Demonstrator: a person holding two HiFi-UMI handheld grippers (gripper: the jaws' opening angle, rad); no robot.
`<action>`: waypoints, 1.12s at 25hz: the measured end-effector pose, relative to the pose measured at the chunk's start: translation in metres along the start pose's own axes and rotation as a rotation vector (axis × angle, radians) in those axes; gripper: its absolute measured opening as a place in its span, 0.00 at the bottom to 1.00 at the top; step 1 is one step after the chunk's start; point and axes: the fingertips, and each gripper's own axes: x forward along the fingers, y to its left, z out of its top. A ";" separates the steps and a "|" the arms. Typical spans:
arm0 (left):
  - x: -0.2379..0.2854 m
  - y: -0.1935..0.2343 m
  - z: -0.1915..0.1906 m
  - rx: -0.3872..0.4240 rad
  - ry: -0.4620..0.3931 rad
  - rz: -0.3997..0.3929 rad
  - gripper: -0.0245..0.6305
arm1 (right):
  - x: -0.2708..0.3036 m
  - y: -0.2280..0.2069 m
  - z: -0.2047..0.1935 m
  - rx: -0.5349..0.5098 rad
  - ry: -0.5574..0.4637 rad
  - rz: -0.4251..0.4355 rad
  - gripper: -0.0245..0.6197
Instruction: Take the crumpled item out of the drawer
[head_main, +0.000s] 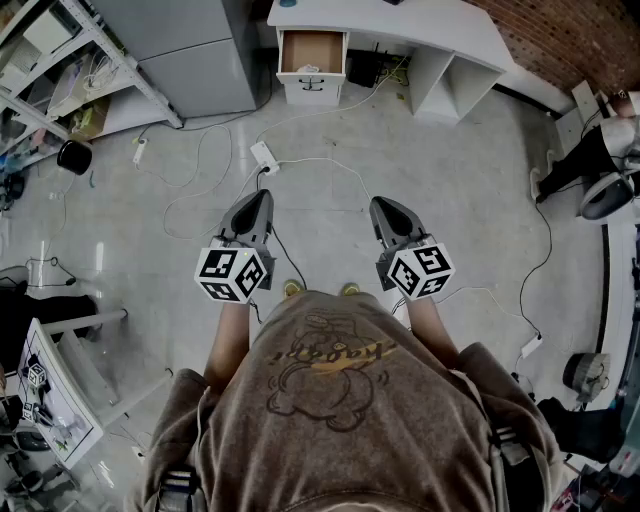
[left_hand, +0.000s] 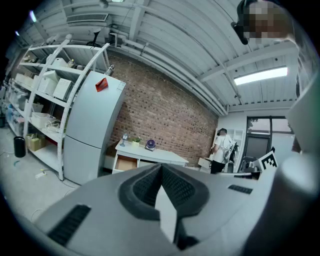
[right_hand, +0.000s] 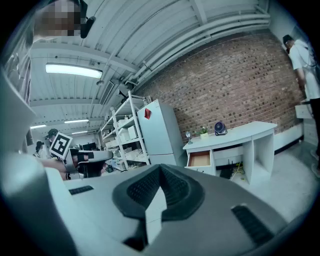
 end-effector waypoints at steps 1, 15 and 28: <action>0.001 0.001 0.001 0.005 -0.004 -0.001 0.05 | 0.001 0.000 0.001 -0.002 -0.004 0.001 0.03; 0.003 0.031 0.004 0.059 0.033 -0.066 0.05 | 0.031 0.029 -0.012 0.046 -0.019 -0.008 0.03; 0.016 0.065 0.012 0.023 0.022 -0.121 0.05 | 0.059 0.036 -0.020 0.065 -0.020 -0.072 0.03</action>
